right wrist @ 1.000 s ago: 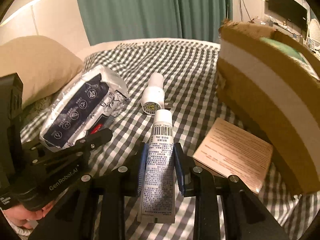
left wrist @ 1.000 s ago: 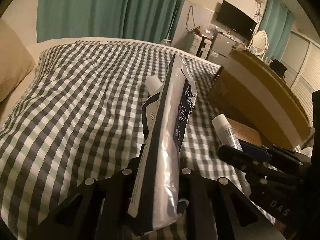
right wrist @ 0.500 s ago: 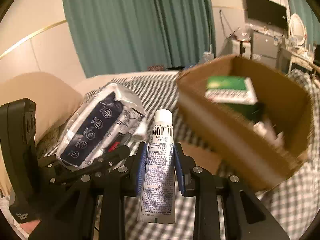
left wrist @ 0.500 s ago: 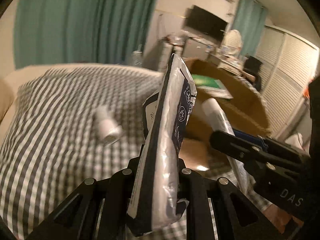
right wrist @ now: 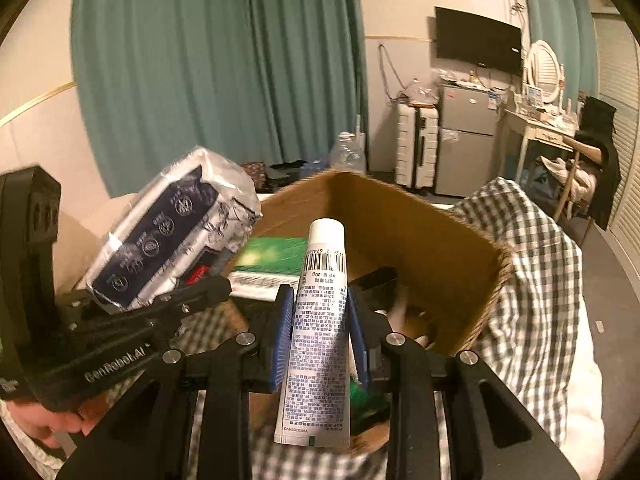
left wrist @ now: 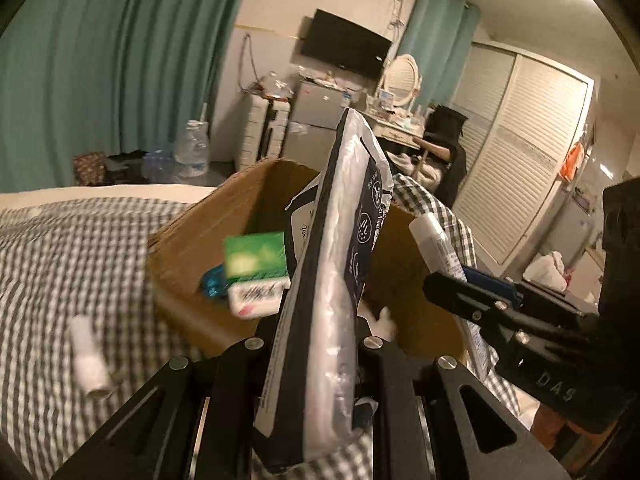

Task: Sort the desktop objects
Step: 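Lift the foil packet and tube and carry them over the box, then open left tool to drop foil packet into box while right tool releases tube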

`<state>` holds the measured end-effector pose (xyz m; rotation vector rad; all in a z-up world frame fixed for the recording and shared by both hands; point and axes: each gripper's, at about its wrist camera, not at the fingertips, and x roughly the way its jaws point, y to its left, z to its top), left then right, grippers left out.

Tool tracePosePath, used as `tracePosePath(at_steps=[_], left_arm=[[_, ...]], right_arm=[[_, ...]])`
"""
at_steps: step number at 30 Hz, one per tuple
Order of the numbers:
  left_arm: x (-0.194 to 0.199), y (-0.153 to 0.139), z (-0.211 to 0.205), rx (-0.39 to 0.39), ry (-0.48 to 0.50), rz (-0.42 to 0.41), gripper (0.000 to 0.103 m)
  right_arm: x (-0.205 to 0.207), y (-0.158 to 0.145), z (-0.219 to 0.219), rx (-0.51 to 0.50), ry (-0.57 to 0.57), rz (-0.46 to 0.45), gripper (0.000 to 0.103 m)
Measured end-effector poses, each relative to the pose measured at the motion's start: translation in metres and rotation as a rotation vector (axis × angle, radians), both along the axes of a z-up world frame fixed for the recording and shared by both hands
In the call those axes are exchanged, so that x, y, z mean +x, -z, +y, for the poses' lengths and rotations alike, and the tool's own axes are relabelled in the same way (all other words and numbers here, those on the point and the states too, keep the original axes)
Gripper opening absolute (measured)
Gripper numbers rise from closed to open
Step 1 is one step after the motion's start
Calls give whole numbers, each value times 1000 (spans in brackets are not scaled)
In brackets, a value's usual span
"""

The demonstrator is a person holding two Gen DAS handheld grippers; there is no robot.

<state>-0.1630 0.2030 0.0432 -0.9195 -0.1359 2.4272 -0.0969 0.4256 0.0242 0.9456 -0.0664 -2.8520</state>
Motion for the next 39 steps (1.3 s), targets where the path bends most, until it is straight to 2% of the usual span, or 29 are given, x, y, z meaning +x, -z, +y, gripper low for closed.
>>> tracePosePath(at_steps=[8, 10, 11, 12, 13, 14, 15, 17, 21, 26, 29, 33, 36, 39], left_arm=[[-62, -5, 62, -55, 64, -12, 16], [-77, -3, 73, -76, 56, -25, 16], [-83, -1, 78, -85, 49, -33, 20], [-90, 1, 82, -98, 49, -48, 32], [-97, 5, 85, -111, 57, -65, 43], [-101, 7, 89, -125, 59, -78, 70], [-105, 6, 92, -145, 37, -78, 83], [-106, 4, 89, -147, 13, -59, 85], [-106, 2, 80, -150, -6, -86, 91], [-86, -10, 35, -110, -57, -69, 91], [-68, -23, -4, -96, -105, -46, 93], [-43, -33, -55, -147, -179, 0, 94], [-24, -25, -95, -190, -235, 22, 100], [-14, 3, -134, -217, -277, -27, 100]], right_arm=[[-56, 28, 40, -38, 76, -72, 27], [-63, 33, 48, -41, 93, -83, 28], [-66, 34, 51, -39, 103, -85, 28], [-69, 35, 54, -23, 118, -89, 29], [-70, 35, 55, 0, 127, -92, 39], [-70, 35, 56, 16, 137, -92, 47], [-70, 35, 57, 30, 149, -88, 58], [-67, 33, 63, 18, 162, -77, 61], [-58, 28, 73, -41, 181, -69, 61], [-32, 12, 64, -80, 127, -23, 63], [-12, 2, 44, -82, 32, 14, 68], [6, -5, 0, -34, -130, 39, 69], [12, 1, -37, -27, -254, 23, 73], [11, 17, -76, -8, -396, -14, 79]])
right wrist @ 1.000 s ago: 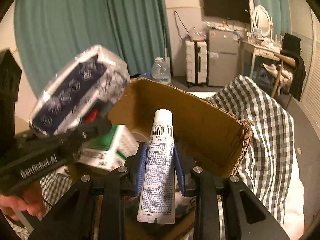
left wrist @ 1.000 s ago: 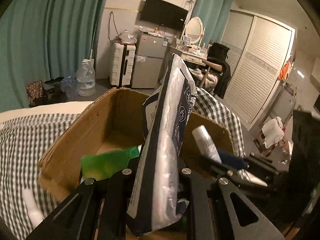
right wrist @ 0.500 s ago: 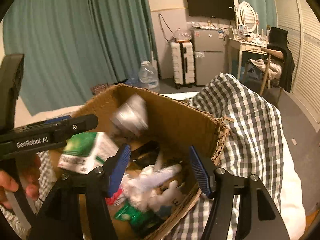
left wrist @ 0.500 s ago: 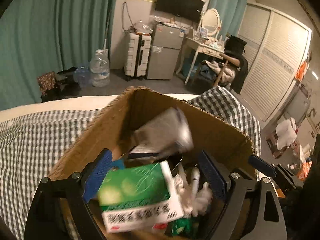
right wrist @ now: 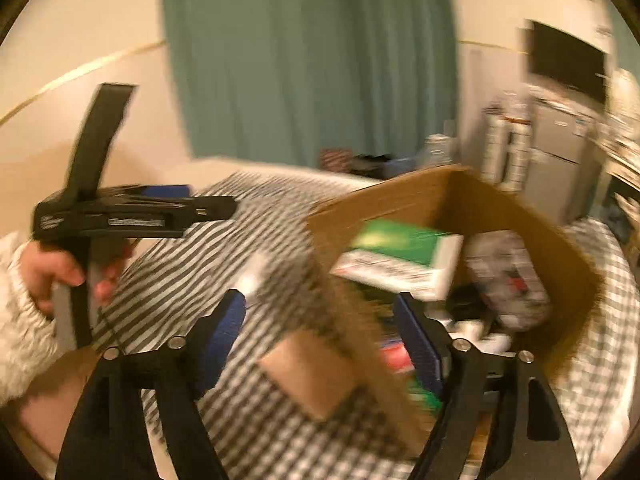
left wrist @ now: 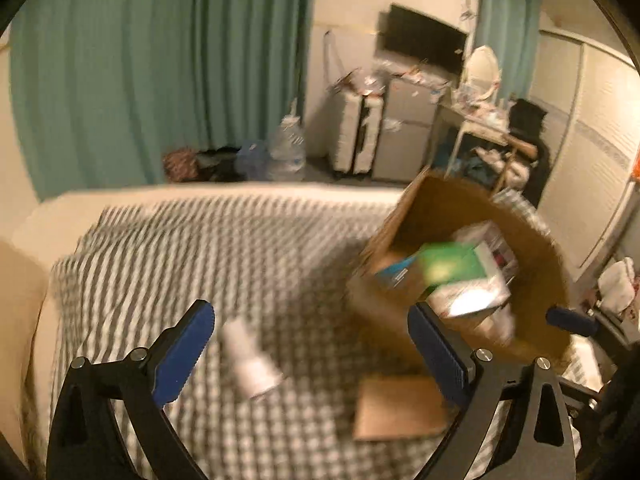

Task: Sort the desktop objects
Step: 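Open left tool to drop foil packet into box while right tool releases tube, then grasp the white plastic bottle with left tool while right tool reaches the paper leaflet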

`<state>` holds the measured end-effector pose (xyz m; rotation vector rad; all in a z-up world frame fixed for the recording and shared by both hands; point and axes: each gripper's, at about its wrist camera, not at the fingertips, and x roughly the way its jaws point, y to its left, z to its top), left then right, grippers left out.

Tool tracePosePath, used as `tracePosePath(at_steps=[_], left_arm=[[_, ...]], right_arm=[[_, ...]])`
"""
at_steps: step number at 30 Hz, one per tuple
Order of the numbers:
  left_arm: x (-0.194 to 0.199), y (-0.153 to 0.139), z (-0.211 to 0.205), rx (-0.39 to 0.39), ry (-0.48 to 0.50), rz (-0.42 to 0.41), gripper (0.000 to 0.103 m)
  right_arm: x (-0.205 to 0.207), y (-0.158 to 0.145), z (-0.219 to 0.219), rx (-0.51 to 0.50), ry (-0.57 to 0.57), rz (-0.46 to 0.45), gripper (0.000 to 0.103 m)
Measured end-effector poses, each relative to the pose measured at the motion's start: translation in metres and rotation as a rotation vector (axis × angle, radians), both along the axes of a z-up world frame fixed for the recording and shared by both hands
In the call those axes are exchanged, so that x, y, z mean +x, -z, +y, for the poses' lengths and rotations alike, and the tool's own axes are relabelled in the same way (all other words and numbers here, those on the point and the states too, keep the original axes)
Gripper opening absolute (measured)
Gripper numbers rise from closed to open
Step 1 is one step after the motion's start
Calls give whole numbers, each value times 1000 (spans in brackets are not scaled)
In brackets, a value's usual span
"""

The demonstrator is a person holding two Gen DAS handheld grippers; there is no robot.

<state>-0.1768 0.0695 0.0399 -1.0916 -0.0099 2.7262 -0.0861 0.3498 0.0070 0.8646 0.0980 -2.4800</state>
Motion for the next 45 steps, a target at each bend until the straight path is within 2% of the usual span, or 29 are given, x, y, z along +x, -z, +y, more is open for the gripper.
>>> tracePosePath(at_steps=[4, 8, 12, 16, 17, 19, 20, 25, 32, 35, 38, 45], left_arm=[[4, 55, -32, 26, -70, -103, 100], [-2, 103, -45, 75, -107, -194, 100], [-21, 135, -43, 97, -106, -232, 100], [-40, 150, -37, 105, -77, -238, 99], [-43, 153, -37, 108, -66, -239, 94], [-49, 159, -32, 106, -43, -244, 73], [-53, 162, -30, 100, -35, -255, 68], [-41, 163, -28, 80, 6, -225, 68], [1, 149, -60, 123, -50, -248, 68], [30, 145, -65, 138, -66, -249, 68], [49, 146, -66, 141, -68, -261, 68], [54, 154, -61, 112, -62, -257, 68]], right_arm=[[-11, 39, -38, 94, -101, -54, 79], [-29, 74, -50, 145, -176, -134, 79], [-37, 100, -69, 256, -274, -149, 79], [-48, 118, -81, 297, -342, -174, 79], [-49, 121, -85, 319, -356, -177, 79], [-54, 127, -93, 374, -390, -181, 79], [-55, 130, -96, 399, -405, -181, 79], [-59, 143, -103, 462, -431, -166, 79], [-56, 147, -107, 478, -407, -123, 80], [-59, 152, -117, 538, -406, -87, 80], [-67, 159, -127, 644, -440, -78, 81], [-56, 157, -120, 673, -412, -49, 81]])
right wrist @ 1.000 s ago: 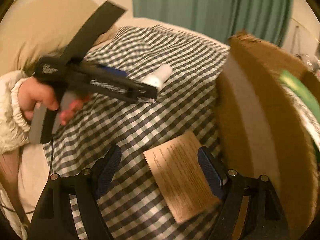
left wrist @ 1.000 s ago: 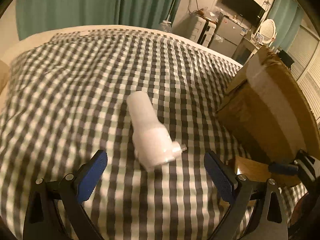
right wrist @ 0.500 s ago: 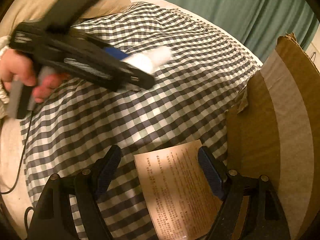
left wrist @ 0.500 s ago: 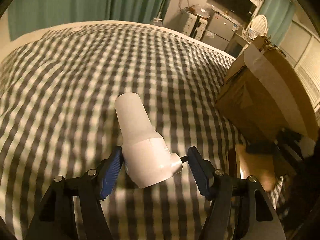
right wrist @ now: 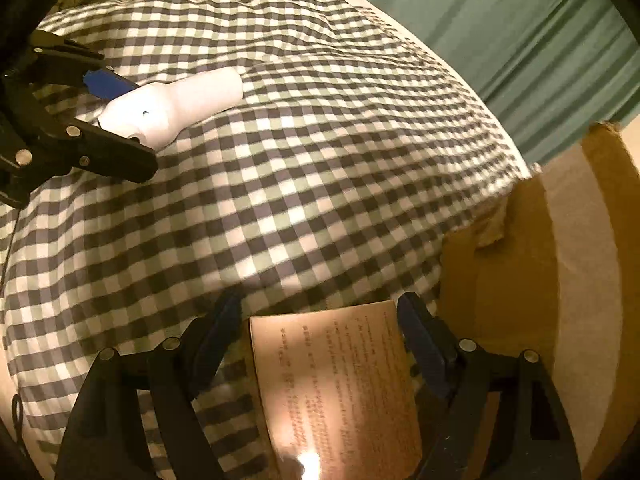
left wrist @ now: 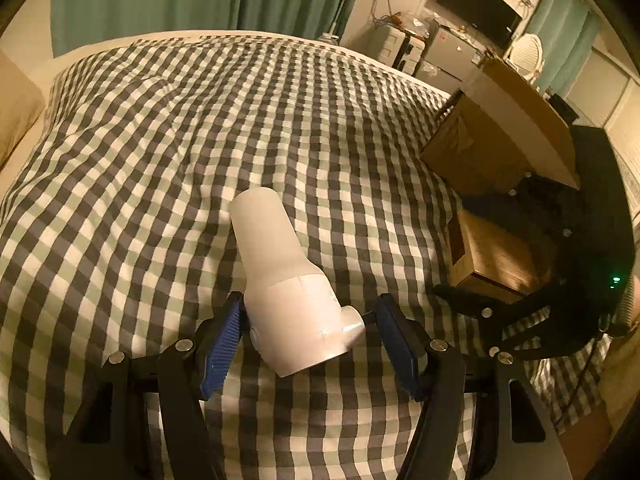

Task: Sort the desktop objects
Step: 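Grasp the white plastic bottle with left tool while right tool reaches the paper leaflet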

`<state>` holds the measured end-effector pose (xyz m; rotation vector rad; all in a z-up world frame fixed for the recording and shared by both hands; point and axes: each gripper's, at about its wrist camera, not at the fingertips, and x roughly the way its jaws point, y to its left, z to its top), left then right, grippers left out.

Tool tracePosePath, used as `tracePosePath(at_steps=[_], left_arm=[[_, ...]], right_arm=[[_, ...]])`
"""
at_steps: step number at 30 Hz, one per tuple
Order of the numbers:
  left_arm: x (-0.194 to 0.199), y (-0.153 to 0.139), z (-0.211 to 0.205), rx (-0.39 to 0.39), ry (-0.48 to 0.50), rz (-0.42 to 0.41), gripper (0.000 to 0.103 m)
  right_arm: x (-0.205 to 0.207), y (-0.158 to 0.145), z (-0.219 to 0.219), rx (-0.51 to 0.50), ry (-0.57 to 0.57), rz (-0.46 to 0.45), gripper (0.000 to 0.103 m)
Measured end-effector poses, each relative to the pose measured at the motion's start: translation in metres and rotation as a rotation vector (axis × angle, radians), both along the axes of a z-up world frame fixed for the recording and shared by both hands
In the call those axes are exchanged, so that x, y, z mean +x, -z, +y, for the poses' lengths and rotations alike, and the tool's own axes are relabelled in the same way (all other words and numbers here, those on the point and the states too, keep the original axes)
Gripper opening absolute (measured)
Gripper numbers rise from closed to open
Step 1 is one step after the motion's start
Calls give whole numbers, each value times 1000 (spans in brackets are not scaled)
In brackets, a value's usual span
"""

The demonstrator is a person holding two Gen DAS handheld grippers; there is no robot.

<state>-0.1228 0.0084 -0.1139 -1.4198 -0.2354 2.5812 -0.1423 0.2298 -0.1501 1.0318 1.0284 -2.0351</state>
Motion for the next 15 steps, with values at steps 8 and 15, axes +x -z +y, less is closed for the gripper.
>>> tracePosePath(at_steps=[8, 15], left_arm=[[6, 8, 4, 18, 10, -11, 68], [20, 4, -7, 40, -24, -11, 68]], right_arm=[[15, -15, 12, -275, 100, -209, 82], [29, -28, 25, -276, 277, -117, 81]])
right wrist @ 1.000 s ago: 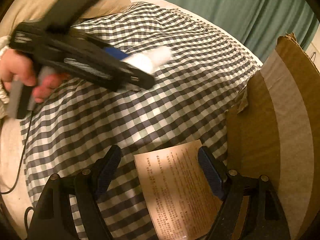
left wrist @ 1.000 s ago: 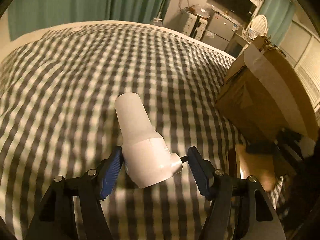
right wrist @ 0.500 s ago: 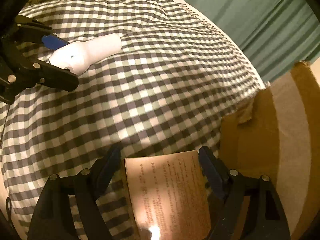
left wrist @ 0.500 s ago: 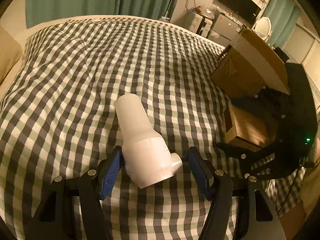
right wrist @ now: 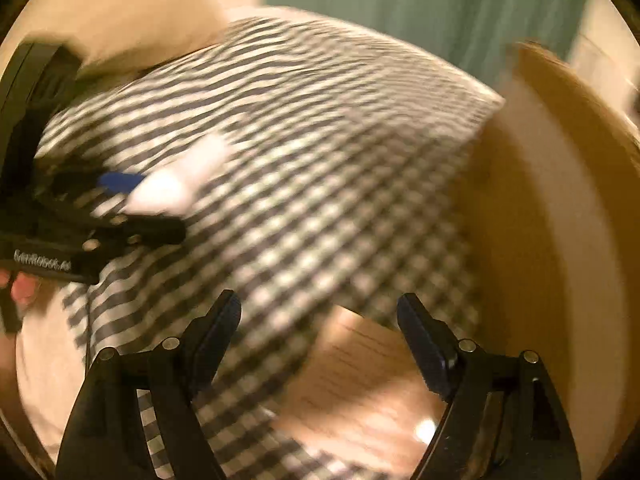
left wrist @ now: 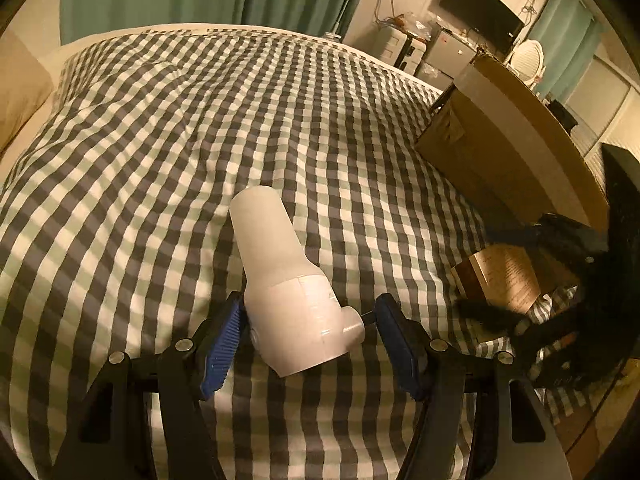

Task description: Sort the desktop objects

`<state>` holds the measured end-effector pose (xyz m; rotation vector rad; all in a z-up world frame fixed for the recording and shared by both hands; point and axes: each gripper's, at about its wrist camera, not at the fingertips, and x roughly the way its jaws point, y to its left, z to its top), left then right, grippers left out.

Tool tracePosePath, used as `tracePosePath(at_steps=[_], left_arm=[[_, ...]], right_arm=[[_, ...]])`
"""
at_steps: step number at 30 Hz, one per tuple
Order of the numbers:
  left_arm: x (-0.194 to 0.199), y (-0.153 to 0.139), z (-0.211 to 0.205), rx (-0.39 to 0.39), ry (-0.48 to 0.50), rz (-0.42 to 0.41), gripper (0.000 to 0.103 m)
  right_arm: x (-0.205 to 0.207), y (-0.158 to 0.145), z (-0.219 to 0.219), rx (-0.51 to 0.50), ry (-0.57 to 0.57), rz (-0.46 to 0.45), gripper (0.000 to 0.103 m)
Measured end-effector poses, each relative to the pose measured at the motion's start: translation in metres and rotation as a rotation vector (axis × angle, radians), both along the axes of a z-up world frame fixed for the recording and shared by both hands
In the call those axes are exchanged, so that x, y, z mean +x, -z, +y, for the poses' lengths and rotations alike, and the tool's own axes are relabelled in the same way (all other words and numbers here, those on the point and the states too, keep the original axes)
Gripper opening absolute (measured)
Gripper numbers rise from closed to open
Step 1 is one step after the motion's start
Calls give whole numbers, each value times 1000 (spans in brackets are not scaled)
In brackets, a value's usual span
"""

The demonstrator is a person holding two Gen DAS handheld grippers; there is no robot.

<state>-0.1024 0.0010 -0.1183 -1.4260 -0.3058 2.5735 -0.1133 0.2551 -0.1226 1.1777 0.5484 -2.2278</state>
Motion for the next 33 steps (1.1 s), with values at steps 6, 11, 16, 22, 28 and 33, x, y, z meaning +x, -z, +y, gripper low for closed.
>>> tracePosePath(at_steps=[6, 11, 16, 22, 28, 33], left_arm=[[-1, 0, 7, -12, -9, 12, 68], [3, -1, 8, -26, -51, 32, 68], [5, -7, -5, -28, -118, 63, 68], [4, -6, -18, -33, -176, 98, 68], [-3, 2, -25, -12, -210, 89, 68], [-5, 7, -24, -13, -211, 75, 68]], right_arm=[[16, -5, 33, -15, 476, 29, 87], [31, 7, 53, -190, 851, -71, 90], [29, 14, 48, -327, 1027, -115, 95], [19, 20, 40, -344, 1239, -70, 103], [3, 34, 33, -267, 1347, -14, 103], [2, 46, 37, -225, 1241, -29, 103]])
